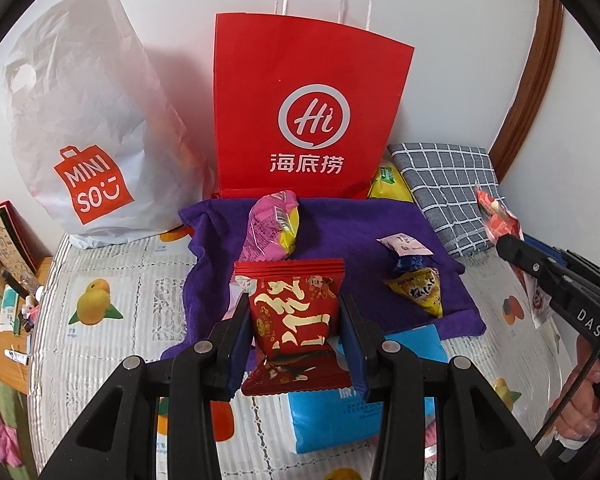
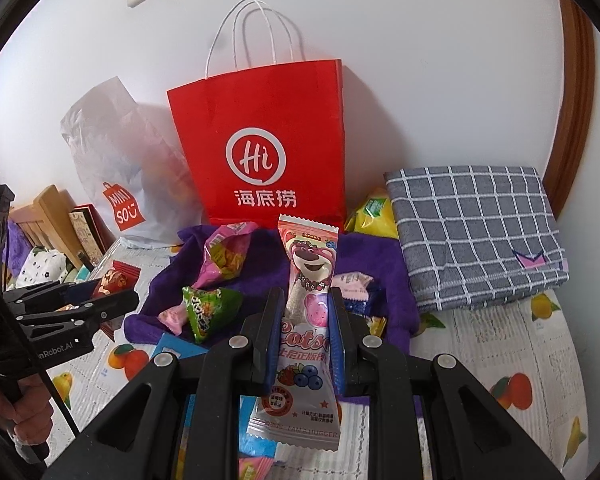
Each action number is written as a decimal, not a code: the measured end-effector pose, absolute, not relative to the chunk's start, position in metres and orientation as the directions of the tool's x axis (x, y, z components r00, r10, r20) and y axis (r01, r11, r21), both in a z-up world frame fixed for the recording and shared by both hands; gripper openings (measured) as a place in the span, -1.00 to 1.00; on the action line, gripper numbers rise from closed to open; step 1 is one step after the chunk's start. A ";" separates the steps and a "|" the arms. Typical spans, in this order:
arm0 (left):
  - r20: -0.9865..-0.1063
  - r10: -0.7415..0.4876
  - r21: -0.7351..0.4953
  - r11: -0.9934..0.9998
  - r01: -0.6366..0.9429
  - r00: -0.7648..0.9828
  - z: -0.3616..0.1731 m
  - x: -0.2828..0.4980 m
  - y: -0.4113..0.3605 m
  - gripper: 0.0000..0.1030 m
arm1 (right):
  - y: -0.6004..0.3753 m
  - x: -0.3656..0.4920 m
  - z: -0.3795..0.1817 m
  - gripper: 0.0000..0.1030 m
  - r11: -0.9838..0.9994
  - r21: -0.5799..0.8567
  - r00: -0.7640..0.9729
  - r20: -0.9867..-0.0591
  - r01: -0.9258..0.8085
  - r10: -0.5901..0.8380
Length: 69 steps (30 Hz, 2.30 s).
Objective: Organize snacks
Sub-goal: 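Lower the bear packet and red packet over the purple towel, then open both grippers to drop the bear packet and red packet onto the towel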
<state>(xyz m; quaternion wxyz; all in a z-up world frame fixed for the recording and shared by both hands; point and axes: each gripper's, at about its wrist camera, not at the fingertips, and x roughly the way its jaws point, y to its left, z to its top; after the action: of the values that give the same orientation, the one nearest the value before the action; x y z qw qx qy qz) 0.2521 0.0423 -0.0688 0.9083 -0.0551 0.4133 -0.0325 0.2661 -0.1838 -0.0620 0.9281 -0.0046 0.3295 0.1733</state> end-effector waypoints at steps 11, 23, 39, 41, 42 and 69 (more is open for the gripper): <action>-0.746 -0.072 -0.107 0.994 -0.013 0.662 -0.071 0.264 0.059 -0.24 | -0.168 0.284 -0.061 -0.58 0.931 0.085 0.725 -0.605 -0.354 0.330; -0.759 -0.068 -0.104 0.994 -0.017 0.648 -0.083 0.288 0.063 -0.24 | -0.173 0.315 -0.074 -0.58 0.940 0.082 0.718 -0.626 -0.330 0.306; -0.784 -0.086 -0.118 0.993 -0.012 0.614 -0.108 0.322 0.054 -0.24 | -0.170 0.360 -0.115 -0.58 0.940 0.095 0.637 -0.713 -0.327 0.294; -0.788 -0.085 -0.118 0.993 -0.015 0.610 -0.111 0.326 0.054 -0.24 | -0.171 0.364 -0.119 -0.58 0.941 0.088 0.632 -0.720 -0.326 0.287; -0.792 -0.087 -0.122 0.992 -0.016 0.605 -0.113 0.328 0.054 -0.24 | -0.171 0.366 -0.122 -0.58 0.943 0.084 0.628 -0.726 -0.323 0.280; -0.837 -0.120 -0.149 0.989 -0.011 0.534 -0.149 0.343 0.040 -0.23 | -0.171 0.385 -0.155 -0.55 0.939 0.087 0.540 -0.799 -0.332 0.265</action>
<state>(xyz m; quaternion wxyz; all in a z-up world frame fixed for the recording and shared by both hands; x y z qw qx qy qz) 0.3426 0.0397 -0.1485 0.8730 -0.0680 0.4819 -0.0313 0.3847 -0.1705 -0.1552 0.8768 -0.0377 0.4481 0.1703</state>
